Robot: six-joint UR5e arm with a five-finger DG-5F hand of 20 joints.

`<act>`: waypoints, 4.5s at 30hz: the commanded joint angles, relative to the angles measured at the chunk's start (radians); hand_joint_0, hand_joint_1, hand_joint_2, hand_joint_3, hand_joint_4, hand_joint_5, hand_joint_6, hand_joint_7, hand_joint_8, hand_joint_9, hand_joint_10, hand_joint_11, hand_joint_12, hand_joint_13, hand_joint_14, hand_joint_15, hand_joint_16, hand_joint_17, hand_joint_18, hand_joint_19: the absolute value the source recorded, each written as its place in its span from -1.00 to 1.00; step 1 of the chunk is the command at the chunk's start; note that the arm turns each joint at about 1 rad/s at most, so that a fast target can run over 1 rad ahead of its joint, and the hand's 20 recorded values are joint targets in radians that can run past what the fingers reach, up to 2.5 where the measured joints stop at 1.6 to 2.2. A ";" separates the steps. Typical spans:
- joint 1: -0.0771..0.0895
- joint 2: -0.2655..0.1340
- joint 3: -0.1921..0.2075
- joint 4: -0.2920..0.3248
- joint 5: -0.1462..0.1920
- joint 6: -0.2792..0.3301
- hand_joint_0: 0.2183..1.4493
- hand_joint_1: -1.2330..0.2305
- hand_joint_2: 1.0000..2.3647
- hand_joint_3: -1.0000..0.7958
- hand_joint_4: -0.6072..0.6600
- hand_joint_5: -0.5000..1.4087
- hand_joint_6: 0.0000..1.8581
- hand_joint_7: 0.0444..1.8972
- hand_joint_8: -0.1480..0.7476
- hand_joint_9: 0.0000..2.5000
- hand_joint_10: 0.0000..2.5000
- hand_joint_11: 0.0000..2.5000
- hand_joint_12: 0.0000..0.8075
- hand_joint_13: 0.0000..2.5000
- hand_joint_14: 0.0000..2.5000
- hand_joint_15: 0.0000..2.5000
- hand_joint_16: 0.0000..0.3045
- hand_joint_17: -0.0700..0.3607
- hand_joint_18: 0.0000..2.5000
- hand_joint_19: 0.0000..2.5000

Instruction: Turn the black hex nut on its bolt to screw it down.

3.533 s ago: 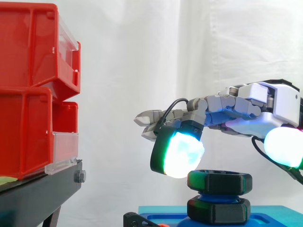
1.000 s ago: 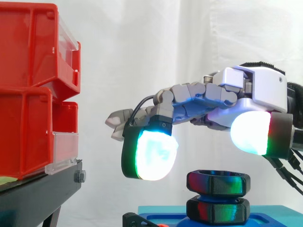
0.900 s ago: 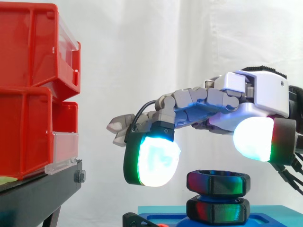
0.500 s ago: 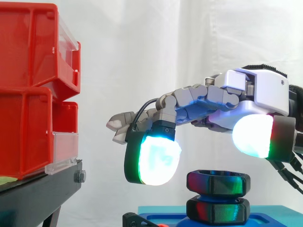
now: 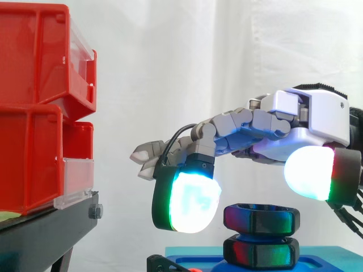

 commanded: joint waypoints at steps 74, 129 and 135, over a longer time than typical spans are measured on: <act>-0.125 -0.021 -0.013 0.136 -0.196 0.017 -0.55 0.46 -1.00 -0.44 0.51 -0.61 -0.19 -0.31 0.08 -0.66 -1.00 -0.90 -0.11 -0.74 -1.00 -0.93 -0.62 -0.07 -0.69 -0.58; 0.036 -0.023 -0.004 0.144 -0.081 -0.061 -0.53 0.33 -1.00 -0.44 0.48 -0.57 -0.23 -0.19 0.06 -0.59 -1.00 -0.91 -0.14 -0.64 -1.00 -0.90 -0.64 -0.10 -0.61 -0.56; 0.028 -0.024 -0.006 0.143 -0.100 -0.071 -0.53 0.32 -1.00 -0.44 0.47 -0.57 -0.21 -0.22 0.06 -0.57 -1.00 -0.90 -0.15 -0.62 -1.00 -0.90 -0.64 -0.10 -0.60 -0.55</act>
